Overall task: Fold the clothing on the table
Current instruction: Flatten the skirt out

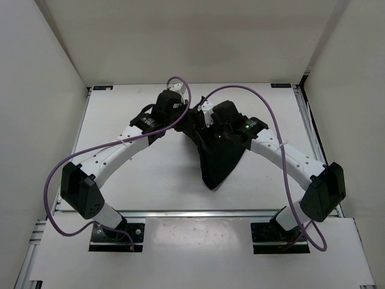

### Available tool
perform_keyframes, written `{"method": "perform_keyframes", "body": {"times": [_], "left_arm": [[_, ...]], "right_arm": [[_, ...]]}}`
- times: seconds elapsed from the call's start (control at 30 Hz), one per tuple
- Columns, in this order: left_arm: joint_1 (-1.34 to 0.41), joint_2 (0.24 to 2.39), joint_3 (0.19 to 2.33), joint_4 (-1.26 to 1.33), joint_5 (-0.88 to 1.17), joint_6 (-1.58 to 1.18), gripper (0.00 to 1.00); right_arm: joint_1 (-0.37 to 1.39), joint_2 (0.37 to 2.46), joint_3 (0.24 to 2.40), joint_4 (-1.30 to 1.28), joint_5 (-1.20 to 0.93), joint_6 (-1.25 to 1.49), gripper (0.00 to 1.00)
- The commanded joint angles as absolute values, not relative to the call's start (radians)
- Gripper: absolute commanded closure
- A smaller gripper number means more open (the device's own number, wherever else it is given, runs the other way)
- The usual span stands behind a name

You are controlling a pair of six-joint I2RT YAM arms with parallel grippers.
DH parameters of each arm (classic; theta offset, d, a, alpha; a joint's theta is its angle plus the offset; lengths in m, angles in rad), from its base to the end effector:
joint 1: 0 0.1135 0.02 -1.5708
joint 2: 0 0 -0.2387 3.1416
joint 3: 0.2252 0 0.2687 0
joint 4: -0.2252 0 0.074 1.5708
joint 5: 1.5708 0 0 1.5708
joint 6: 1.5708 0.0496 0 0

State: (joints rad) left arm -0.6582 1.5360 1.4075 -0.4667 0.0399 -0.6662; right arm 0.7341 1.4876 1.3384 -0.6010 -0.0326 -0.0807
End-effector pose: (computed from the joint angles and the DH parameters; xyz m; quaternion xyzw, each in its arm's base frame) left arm 0.3006 -0.2349 0.3087 0.0058 0.8832 -0.3020 0.3587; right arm 0.2651 0.2414 0.2875 -0.3693 0.8393 0.1421 0.3729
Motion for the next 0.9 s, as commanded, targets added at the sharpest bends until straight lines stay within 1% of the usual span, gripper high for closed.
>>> {"method": "perform_keyframes", "body": {"times": [0.0, 0.2, 0.3, 0.47, 0.57, 0.87], "left_arm": [[-0.649, 1.509, 1.445, -0.442, 0.055, -0.676, 1.0], [-0.646, 1.493, 1.439, -0.437, 0.063, -0.684, 1.0], [-0.632, 1.483, 1.43, -0.422, 0.075, -0.698, 1.0], [-0.626, 1.485, 1.436, -0.42, 0.075, -0.699, 1.0], [-0.615, 1.483, 1.45, -0.417, 0.086, -0.704, 1.0], [-0.606, 1.497, 1.477, -0.42, 0.094, -0.696, 1.0]], "right_arm": [[0.736, 1.508, 1.362, -0.548, 0.029, -0.064, 0.26], [0.736, 1.537, 1.351, -0.526, 0.12, -0.055, 0.28], [0.721, 1.536, 1.365, -0.538, 0.101, -0.029, 0.3], [0.745, 1.517, 1.371, -0.543, 0.066, -0.005, 0.32], [0.762, 1.506, 1.347, -0.546, 0.058, 0.044, 0.32], [0.772, 1.471, 1.282, -0.575, 0.055, 0.034, 0.33]]}}
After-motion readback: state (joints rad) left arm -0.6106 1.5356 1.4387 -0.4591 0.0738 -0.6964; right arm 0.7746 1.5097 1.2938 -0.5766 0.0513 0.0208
